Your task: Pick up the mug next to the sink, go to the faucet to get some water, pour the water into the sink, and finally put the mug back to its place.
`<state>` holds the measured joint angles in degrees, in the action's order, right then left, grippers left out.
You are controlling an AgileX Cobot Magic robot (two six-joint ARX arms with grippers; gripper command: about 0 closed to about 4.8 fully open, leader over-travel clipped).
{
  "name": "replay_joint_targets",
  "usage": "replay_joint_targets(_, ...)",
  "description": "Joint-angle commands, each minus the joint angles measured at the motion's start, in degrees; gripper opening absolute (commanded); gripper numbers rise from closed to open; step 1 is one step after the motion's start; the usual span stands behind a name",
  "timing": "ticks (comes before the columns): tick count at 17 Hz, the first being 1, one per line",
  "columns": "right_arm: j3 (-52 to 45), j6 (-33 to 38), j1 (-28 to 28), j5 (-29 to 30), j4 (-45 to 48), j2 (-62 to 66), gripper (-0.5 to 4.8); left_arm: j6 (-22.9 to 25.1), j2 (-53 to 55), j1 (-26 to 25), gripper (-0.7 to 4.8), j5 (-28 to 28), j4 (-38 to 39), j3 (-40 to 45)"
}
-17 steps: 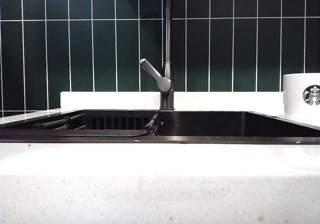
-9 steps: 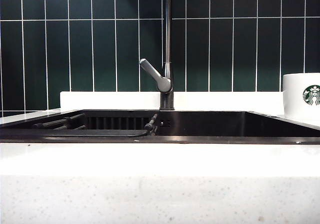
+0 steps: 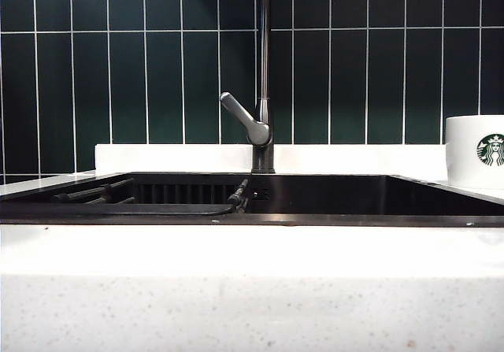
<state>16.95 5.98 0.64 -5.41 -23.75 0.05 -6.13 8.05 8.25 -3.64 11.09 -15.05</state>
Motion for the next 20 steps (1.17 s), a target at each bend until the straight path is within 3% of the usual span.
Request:
replay_joint_targets(1, -0.76, -1.46, 0.00, -1.09, 3.21, -0.17, -0.06, 0.48, -0.44, 0.00, -0.05, 0.00, -3.08, 1.31)
replay_joint_targets(8, -8.44, -5.07, 0.02, 0.55, 13.07, -0.17, -0.06, 1.90, -7.67, 0.00, -0.05, 0.44, -5.57, 6.05)
replay_joint_targets(13, -15.50, -8.48, 0.04, 1.75, 19.80, -0.17, -0.06, 2.67, -7.67, 0.00, -0.05, 1.31, -15.98, 14.64)
replay_joint_targets(16, -16.90, -9.07, 0.02, 2.71, 20.59, -0.20, -0.06, 9.09, -7.67, -0.02, -0.05, 2.51, -14.01, 14.64)
replay_joint_targets(20, -16.90, -8.59, 0.02, 2.82, 20.41, -0.20, -0.06, 8.90, -7.67, -0.02, -0.05, 12.17, -11.89, 14.64)
